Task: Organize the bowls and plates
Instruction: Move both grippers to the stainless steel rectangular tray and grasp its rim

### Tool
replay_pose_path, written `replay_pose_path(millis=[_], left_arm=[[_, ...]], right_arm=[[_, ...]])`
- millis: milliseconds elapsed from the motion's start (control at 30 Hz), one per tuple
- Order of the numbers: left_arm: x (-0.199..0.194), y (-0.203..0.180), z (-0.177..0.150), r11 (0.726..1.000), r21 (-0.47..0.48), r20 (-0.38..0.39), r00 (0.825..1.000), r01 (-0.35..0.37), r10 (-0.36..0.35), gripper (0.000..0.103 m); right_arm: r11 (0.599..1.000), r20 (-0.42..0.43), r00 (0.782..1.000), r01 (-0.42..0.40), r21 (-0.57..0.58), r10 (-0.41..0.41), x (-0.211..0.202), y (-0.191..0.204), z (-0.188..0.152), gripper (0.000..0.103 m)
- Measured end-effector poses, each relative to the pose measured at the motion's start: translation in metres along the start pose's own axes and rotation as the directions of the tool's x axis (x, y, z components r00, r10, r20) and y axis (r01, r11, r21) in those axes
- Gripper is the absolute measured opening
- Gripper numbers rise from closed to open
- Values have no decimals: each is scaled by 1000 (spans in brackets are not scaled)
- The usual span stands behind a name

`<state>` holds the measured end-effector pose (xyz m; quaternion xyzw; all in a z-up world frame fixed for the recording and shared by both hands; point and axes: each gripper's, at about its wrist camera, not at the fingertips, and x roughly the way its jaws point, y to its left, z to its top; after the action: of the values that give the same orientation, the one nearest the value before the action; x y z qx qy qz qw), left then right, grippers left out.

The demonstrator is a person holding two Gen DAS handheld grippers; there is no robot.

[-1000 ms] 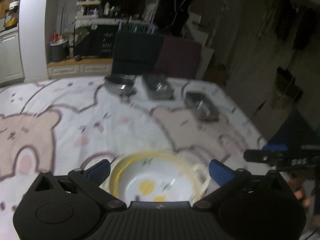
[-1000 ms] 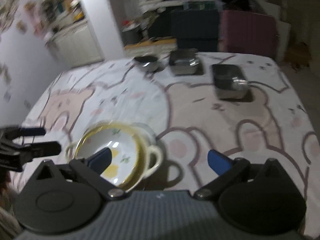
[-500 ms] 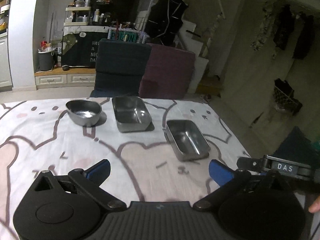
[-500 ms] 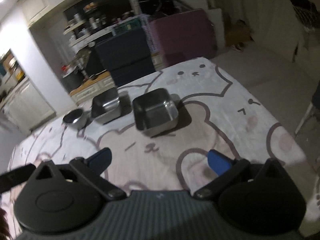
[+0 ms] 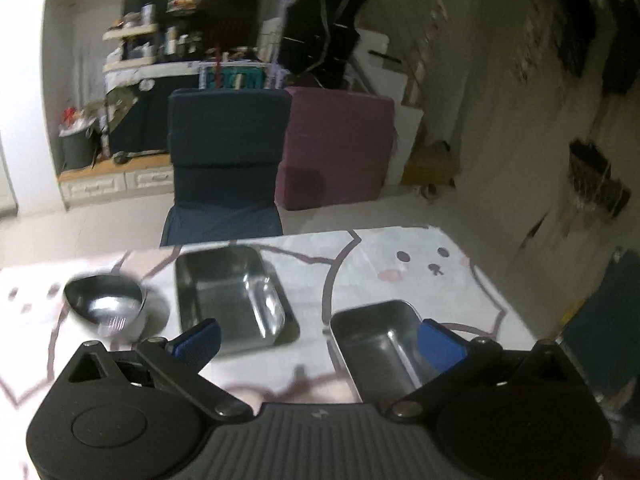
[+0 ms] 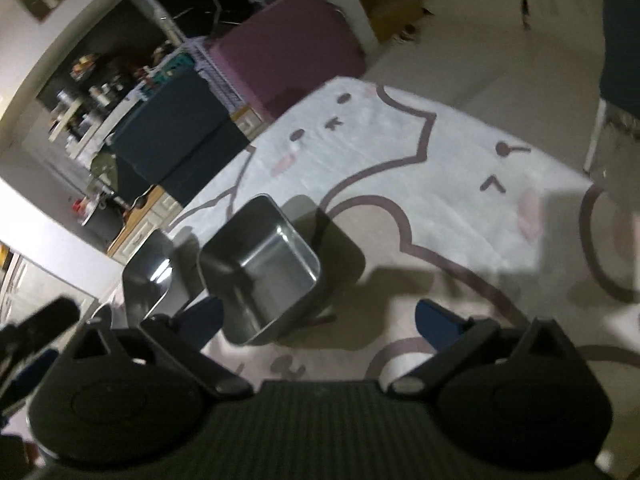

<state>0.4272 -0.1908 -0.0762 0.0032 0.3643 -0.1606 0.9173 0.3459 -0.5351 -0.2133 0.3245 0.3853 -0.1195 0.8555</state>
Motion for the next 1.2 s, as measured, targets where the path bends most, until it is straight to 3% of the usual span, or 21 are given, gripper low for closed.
replay_pose_path(millis=[133,233,333,567,833,967,1067,1133,1167,1200], left_arm=[[43,-16,16,992,123,-43,999,-5,10,103],[74,-31,18,970,241,-84,996,-9,30,103],[103,-38,14,955,297,-125,991,-16,56,102],[144,-41,9,936,344,-150,981,-67,126,98],[149,-33,10,949,303,-171,974,-90,147,92],[140,-24,8,965,253,-190,975,-68,119,73],[127,-17,5,976,211,-199,975,-51,94,55],[118,-9,2,986,161,-214,974,-44,78,45],[114,-5,0,989,139,-218,973,-41,71,37],[109,0,-2,992,116,-223,973,-39,65,19]], right_arm=[[999,-27,1000,5,51,-4,20,1,5,103],[997,-57,998,16,81,-11,34,1,6,103],[996,-76,997,22,81,-16,44,3,6,102],[999,-140,990,30,43,-24,65,10,-2,92],[997,-157,986,43,-63,-52,63,13,-9,87],[995,-162,985,38,-94,-53,62,13,-6,81],[990,-159,987,10,-143,-33,56,17,-3,68],[984,-152,988,-15,-178,-13,53,20,-2,47],[980,-148,989,-30,-198,1,52,22,-3,42],[976,-144,990,-39,-212,8,50,24,-3,32]])
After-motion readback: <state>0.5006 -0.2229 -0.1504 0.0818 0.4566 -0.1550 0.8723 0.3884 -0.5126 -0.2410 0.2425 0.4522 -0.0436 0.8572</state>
